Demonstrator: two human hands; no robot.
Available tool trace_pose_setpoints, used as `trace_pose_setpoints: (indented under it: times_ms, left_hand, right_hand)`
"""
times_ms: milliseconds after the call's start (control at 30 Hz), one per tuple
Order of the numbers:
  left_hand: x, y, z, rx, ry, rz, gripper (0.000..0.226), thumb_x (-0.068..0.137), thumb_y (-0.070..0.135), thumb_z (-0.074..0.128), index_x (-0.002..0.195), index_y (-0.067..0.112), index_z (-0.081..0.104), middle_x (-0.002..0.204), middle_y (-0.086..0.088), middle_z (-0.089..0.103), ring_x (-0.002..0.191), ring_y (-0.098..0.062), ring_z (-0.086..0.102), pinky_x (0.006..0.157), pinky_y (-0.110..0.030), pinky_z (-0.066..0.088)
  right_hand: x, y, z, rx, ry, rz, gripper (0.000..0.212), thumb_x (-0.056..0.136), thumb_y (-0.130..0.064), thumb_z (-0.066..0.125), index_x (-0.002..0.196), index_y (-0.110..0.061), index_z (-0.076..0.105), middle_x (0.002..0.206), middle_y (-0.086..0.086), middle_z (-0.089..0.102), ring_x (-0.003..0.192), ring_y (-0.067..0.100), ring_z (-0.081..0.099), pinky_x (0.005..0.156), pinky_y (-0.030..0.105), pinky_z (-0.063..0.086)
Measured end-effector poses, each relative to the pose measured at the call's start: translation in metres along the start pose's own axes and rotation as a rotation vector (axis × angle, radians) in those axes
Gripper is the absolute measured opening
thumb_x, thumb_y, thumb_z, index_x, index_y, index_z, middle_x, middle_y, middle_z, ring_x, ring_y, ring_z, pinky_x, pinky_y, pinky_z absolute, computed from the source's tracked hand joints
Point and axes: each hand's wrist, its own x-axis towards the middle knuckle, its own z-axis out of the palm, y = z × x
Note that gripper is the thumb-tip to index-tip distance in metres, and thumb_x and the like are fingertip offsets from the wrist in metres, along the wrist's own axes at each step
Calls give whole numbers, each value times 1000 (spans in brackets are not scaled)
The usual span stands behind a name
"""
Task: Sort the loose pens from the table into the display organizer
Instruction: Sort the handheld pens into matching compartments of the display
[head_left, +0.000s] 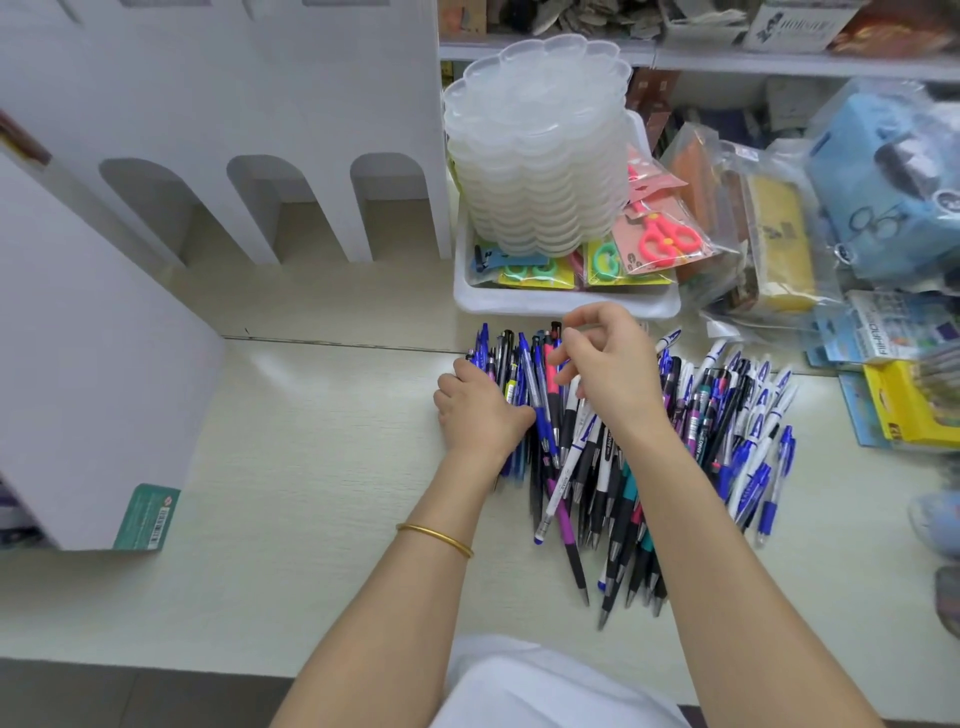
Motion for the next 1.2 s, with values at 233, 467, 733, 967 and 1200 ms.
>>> trace_pose_setpoints:
  times_ms: [233, 467, 733, 967, 1200]
  left_hand:
    - [2, -9, -2, -124, -30, 19, 84, 87, 29, 65, 148, 0, 15, 145, -18, 27, 132, -32, 29, 109, -38, 29]
    - [0, -9, 3, -18, 10, 56, 95, 87, 45, 66, 149, 0, 10, 148, -17, 25, 134, -31, 28, 110, -36, 28]
    - [2, 3, 0, 41, -12, 13, 108, 76, 33, 77, 149, -1, 5, 145, -17, 25, 133, -32, 27, 106, -39, 36]
    - [5, -3, 2, 58, -11, 24, 101, 82, 31, 73, 150, 0, 4, 147, -18, 24, 134, -32, 27, 108, -38, 33]
    - [6, -5, 2, 74, -30, 25, 106, 79, 36, 76, 150, 2, 5, 147, -17, 23, 133, -32, 27, 108, -39, 34]
  right_hand:
    - [2, 4, -2, -27, 1, 4, 14, 94, -6, 46, 100, -15, 55, 78, 7, 69, 55, 11, 59, 44, 13, 39]
    - [2, 6, -1, -61, -7, -9, 14, 94, -7, 46, 101, -17, 54, 76, 1, 68, 55, 8, 60, 45, 12, 38]
    - [5, 6, 1, -92, -39, -5, 17, 93, -4, 45, 99, -13, 58, 77, 5, 68, 55, 13, 60, 43, 12, 38]
    - [5, 8, 0, -103, -49, -14, 16, 94, -6, 46, 101, -14, 59, 77, 5, 68, 56, 12, 60, 45, 13, 40]
    - [3, 9, 2, -101, -52, -10, 16, 95, -7, 47, 100, -15, 58, 76, 4, 68, 57, 14, 62, 45, 13, 40]
